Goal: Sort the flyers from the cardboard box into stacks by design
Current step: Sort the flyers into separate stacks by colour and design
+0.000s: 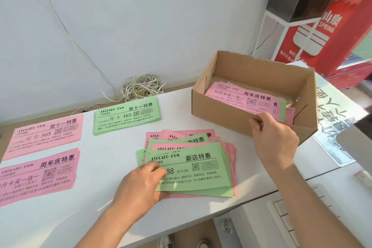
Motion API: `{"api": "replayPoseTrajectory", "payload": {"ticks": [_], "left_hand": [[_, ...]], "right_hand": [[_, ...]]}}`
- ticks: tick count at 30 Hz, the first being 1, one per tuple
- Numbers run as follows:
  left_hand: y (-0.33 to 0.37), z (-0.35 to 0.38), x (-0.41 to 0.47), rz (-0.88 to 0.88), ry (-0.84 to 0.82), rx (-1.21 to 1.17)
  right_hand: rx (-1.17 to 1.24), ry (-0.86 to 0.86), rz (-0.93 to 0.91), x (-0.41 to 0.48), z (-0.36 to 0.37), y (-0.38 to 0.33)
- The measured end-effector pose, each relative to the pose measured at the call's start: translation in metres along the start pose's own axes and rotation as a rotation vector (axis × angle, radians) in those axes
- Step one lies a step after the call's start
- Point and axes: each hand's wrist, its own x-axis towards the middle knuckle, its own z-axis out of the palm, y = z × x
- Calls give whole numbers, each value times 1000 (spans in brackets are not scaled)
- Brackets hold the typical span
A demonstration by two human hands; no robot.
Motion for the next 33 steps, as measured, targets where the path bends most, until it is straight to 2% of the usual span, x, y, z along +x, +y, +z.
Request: {"api": "replayPoseTrajectory", "payload": {"ticks": [5,11,13,15,17,20,22,25,28,30,33], "left_hand": [[-2,3,2,-22,-31,-3],[0,-5,8,-49,-53,-116],[0,-8,11,-59,-6,-212],[-1,-10,14,-90,36,-238],[-2,-9,15,-184,70,-266],[-5,-7,11,-279,140,-303],[-5,-5,6,-262,130,-309],[0,-1,2,-142,145,-238],[4,3,1,-25,107,-111],[8,2,2,23,58,19],[9,5,4,75,122,137]], "right_hand": [[-22,13,38,36,-3,9],[-77,-139,90,57,5,22],[-27,-141,56,44,2,18],[126,-163,-21,19,-2,8],[295,-358,-68,-9,-1,-3],[304,-762,-59,-48,4,-13],[247,-830,-83,-64,7,-13],[290,-758,-61,-71,6,-11],[530,-761,98,-67,-2,-13],[609,-761,165,-63,-6,-15],[785,-859,259,-60,-9,-21]]}}
